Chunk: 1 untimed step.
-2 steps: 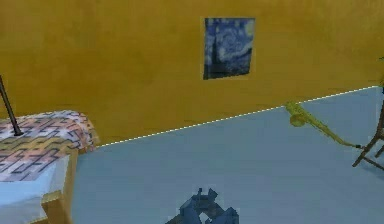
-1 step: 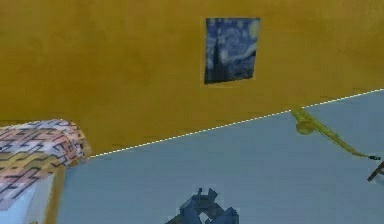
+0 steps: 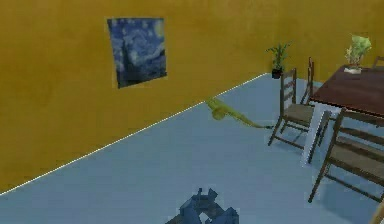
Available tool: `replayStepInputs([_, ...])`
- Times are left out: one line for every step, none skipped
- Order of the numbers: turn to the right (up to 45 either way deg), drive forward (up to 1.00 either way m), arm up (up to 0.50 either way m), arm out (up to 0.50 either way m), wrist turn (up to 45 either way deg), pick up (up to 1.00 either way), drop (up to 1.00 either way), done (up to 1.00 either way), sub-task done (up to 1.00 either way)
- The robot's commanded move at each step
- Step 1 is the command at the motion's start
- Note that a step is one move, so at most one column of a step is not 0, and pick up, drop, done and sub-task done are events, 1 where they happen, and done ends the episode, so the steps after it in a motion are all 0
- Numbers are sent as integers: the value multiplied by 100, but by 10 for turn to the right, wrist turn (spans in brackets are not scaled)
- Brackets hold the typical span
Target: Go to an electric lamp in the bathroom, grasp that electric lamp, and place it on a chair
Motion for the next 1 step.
replayStepInputs([0,75,0,0,0,0,0,0,0])
